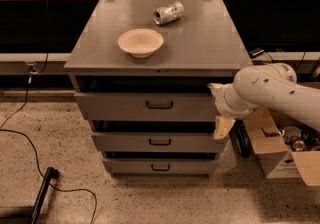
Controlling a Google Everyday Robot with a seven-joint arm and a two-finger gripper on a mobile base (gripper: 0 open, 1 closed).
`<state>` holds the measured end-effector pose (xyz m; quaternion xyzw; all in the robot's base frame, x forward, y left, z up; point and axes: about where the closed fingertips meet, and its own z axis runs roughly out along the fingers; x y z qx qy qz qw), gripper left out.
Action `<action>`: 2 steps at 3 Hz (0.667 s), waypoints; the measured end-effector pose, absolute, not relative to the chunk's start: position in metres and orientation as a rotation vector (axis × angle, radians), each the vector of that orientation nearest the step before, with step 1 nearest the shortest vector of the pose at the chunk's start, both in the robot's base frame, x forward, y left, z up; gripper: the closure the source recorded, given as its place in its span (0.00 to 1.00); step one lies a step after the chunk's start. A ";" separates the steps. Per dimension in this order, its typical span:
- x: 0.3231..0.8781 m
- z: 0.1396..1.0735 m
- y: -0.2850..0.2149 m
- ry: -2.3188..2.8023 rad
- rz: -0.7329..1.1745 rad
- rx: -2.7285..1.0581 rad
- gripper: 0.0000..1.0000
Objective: Open top drawer
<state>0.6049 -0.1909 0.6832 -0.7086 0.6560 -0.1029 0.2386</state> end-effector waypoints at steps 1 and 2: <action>0.619 0.680 -0.194 1.804 -0.269 -1.927 0.00; 0.627 0.673 -0.195 1.810 -0.221 -1.910 0.00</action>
Offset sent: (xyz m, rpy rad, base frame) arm 0.0347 -0.0069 -0.0177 0.0976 0.0420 -0.0151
